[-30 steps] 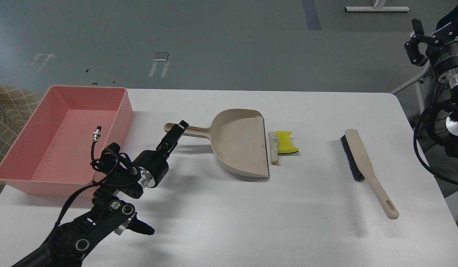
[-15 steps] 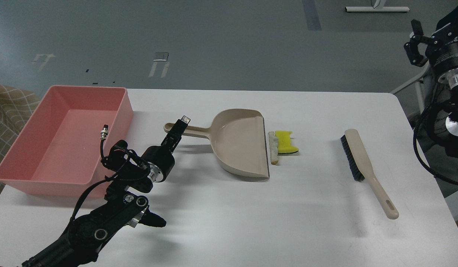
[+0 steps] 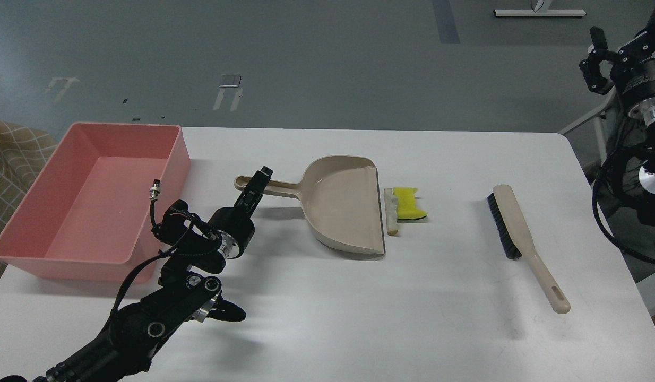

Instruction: Sweep and dump garbage into bin

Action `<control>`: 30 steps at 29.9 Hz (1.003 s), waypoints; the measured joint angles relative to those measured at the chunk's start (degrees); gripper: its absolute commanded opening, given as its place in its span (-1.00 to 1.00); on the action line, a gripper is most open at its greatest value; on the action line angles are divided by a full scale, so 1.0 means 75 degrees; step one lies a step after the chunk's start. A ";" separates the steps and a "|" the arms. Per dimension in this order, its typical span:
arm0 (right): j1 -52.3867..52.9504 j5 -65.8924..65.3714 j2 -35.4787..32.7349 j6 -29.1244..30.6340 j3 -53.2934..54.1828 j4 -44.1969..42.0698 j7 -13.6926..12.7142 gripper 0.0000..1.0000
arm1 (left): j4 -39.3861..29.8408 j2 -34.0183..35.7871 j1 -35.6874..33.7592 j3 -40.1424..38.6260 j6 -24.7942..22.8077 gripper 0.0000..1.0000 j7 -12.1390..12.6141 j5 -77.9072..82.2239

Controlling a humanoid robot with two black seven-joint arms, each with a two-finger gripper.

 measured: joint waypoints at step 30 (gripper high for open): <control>0.0102 -0.0164 -0.0560 0.0047 -0.0673 0.0277 -0.0280 1.00 | -0.0779 0.0283 -0.0403 0.0126 -0.0004 -1.00 0.0595 -0.0978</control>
